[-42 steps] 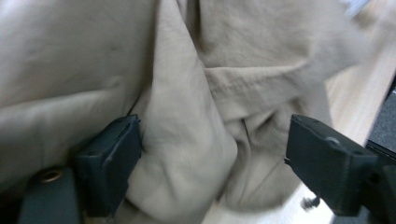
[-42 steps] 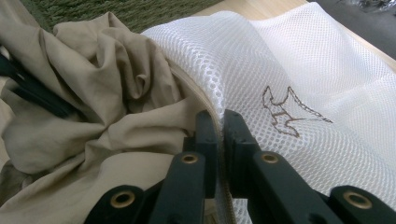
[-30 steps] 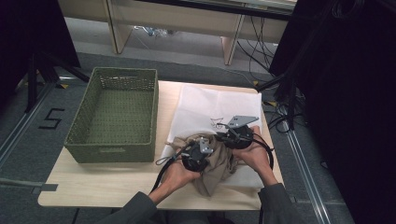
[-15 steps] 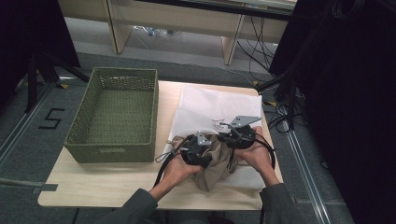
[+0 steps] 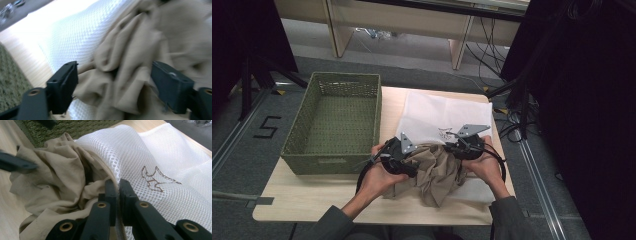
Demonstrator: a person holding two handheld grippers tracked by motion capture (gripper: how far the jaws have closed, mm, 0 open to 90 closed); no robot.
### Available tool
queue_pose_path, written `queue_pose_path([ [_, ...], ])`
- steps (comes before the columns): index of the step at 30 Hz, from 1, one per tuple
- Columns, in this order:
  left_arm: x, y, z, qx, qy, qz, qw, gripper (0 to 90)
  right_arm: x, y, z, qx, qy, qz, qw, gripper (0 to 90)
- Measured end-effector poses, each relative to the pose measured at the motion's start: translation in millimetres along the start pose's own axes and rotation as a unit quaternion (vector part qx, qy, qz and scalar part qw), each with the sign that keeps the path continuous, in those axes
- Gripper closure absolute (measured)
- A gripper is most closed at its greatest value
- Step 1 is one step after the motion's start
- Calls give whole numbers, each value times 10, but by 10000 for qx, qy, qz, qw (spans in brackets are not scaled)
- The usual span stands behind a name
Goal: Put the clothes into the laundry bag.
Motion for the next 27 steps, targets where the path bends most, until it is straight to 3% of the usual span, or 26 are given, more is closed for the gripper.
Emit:
queue_pose_path([
  [2, -10, -47, -151, -109, -482, 331, 9982, 258, 11, 0, -3, 24, 14, -6, 10000, 871],
  [3, 11, -66, -205, -130, -622, 371, 9973, 317, 9, -4, -4, 2, 14, -22, 10000, 871],
  [4, 43, -76, -242, -181, -687, 329, 9969, 376, 7, -8, -2, -10, 20, -8, 10000, 871],
  [6, 141, -84, -333, -342, -1029, 197, 9939, 414, 11, -10, 2, -15, 18, -15, 10000, 871],
  [8, 218, -71, -405, -399, -1083, 34, 9933, 494, 13, -8, -4, 2, 20, -19, 10000, 871],
  [9, 249, -51, -446, -395, -1080, -70, 9933, 611, 8, -9, -8, -3, 26, 22, 10000, 871],
  [11, 274, 9, -531, -309, -1010, -51, 9944, 748, -16, -3, -5, -24, 36, 36, 10000, 872],
  [14, 236, 125, -621, -114, -748, 27, 9971, 835, -19, 6, 3, 3, 27, 58, 10000, 872],
  [18, 77, 281, -647, 263, -453, 422, 9977, 856, -1, 22, 37, 42, 53, 14, 10000, 872],
  [20, 0, 311, -677, 295, -352, 531, 9975, 856, 5, 30, 55, 65, 40, 16, 10000, 873],
  [22, -38, 285, -709, 314, -484, 725, 9957, 835, 7, 33, 61, 73, 50, 36, 10000, 873],
  [24, -15, 246, -690, 297, -655, 741, 9947, 768, 7, 22, 51, 27, 45, -2, 10000, 873],
  [27, 56, 189, -591, 308, -843, 769, 9930, 576, 18, -12, 29, -20, 47, -29, 10000, 873],
])
Point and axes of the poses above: each handheld gripper's, and its own axes: z roughly backward along the jaws, y roughly out of its top, x roughly to its right, the point moved 1 cm from there along -z, roughly forward along the jaws, and after that the axes turned 15 degrees about -y, right-handed, at the moved point
